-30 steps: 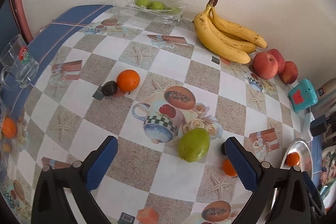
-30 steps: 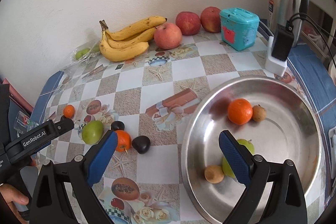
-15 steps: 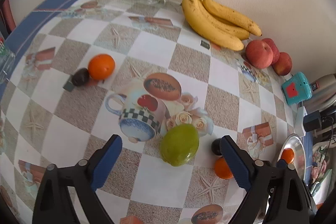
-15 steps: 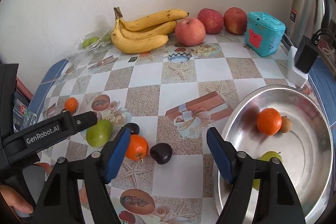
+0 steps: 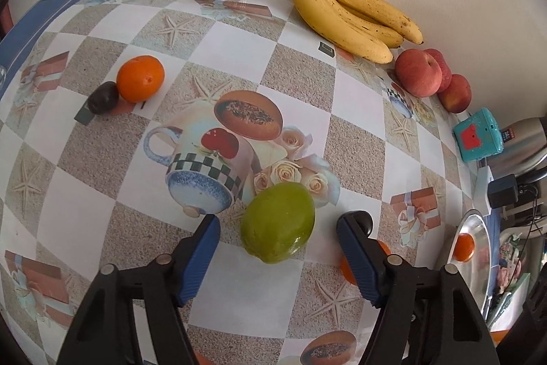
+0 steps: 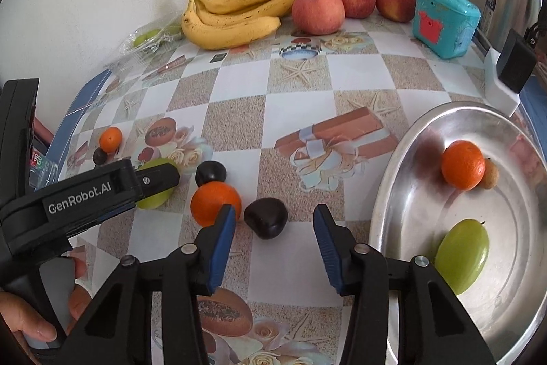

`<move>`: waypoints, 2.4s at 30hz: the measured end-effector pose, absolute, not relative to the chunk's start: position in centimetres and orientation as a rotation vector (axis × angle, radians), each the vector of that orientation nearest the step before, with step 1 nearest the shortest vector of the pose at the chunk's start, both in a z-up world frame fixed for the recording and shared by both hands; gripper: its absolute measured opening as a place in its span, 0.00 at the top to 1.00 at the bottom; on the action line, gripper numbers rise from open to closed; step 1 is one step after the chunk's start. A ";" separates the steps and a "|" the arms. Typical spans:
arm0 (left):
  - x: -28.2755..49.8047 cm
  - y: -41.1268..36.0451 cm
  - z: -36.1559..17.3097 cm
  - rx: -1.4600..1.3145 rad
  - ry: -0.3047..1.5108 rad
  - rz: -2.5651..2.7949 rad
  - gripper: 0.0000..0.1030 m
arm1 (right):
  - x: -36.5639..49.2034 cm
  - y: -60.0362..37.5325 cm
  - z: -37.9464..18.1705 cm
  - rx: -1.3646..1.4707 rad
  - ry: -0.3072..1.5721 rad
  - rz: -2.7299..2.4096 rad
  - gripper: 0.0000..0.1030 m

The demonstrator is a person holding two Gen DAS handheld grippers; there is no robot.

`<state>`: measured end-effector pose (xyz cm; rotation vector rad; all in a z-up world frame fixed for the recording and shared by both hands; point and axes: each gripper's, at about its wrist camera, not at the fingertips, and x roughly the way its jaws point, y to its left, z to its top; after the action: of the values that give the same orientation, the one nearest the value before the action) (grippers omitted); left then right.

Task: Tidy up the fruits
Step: 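Move the left tool to the green pear and close around it, then grasp a black plum with the right tool while the left tool lifts the pear, then carry the pear into the bowl and open the left tool while the right tool carries the plum over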

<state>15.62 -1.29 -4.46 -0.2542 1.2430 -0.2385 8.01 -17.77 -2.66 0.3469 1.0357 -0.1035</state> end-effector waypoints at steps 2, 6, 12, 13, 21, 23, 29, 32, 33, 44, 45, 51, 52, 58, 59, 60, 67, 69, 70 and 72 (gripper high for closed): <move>15.6 -1.4 -4.4 -0.247 1.241 -0.241 0.37 | 8.0 -17.7 -2.9 0.350 1.043 -0.099 0.54; 15.5 -1.6 -4.5 -0.231 1.244 -0.241 0.56 | 8.1 -17.6 -3.3 0.346 1.056 -0.093 0.56; 15.4 -1.6 -4.6 -0.225 1.246 -0.242 0.57 | 8.2 -17.7 -3.6 0.358 1.052 -0.091 0.61; 15.4 -1.7 -4.5 -0.222 1.247 -0.242 0.57 | 8.3 -17.8 -3.6 0.364 1.054 -0.089 0.62; 14.9 -1.9 -4.5 -0.222 1.260 -0.239 0.57 | 8.3 -17.7 -3.8 0.370 1.049 -0.074 0.69; 14.8 -2.0 -4.5 -0.223 1.263 -0.240 0.57 | 8.3 -17.5 -3.8 0.366 1.047 -0.069 0.71; 14.5 -1.9 -4.4 -0.229 1.268 -0.236 0.57 | 8.3 -17.6 -3.8 0.375 1.043 -0.061 0.73; 14.3 -1.7 -4.4 -0.227 1.268 -0.228 0.57 | 8.2 -17.7 -3.8 0.384 1.042 -0.059 0.73; 14.3 -1.7 -4.4 -0.228 1.267 -0.225 0.57 | 8.2 -17.7 -3.7 0.385 1.041 -0.060 0.73; 13.5 -0.9 -2.5 -0.240 1.221 -0.211 0.57 | 7.3 -18.8 -2.0 0.430 1.010 -0.077 0.73; 13.4 -0.8 -2.2 -0.241 1.213 -0.213 0.57 | 7.2 -18.9 -1.7 0.433 1.006 -0.081 0.73; 12.7 -0.8 -0.3 -0.250 1.172 -0.226 0.57 | 6.3 -19.8 0.2 0.437 0.978 -0.119 0.73; 12.6 -0.9 0.0 -0.249 1.166 -0.229 0.57 | 6.2 -19.9 0.5 0.437 0.975 -0.124 0.73; 11.8 -1.5 1.1 -0.239 1.145 -0.249 0.57 | 5.3 -20.9 1.7 0.434 0.969 -0.172 0.73; 11.7 -1.7 1.2 -0.235 1.143 -0.253 0.57 | 5.2 -21.1 1.8 0.434 0.969 -0.184 0.73; 11.5 -2.0 1.3 -0.230 1.143 -0.259 0.57 | 5.0 -21.4 1.9 0.435 0.970 -0.196 0.73; 10.0 -5.8 2.0 -0.167 1.144 -0.344 0.57 | 3.0 -26.3 1.3 0.494 1.000 -0.361 0.73; 9.4 -7.3 2.3 -0.139 1.144 -0.380 0.57 | 2.2 -27.7 1.0 0.519 1.008 -0.400 0.73; 8.9 -8.3 2.4 -0.120 1.145 -0.405 0.57 | 1.8 -28.4 0.9 0.533 1.011 -0.417 0.73; 8.2 -10.0 2.5 -0.085 1.144 -0.447 0.57 | 1.0 -29.5 0.8 0.554 1.009 -0.448 0.73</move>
<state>8.19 -10.03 2.52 -0.0854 1.1436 -0.4470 1.04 -29.50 0.83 0.5538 1.0092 -0.4479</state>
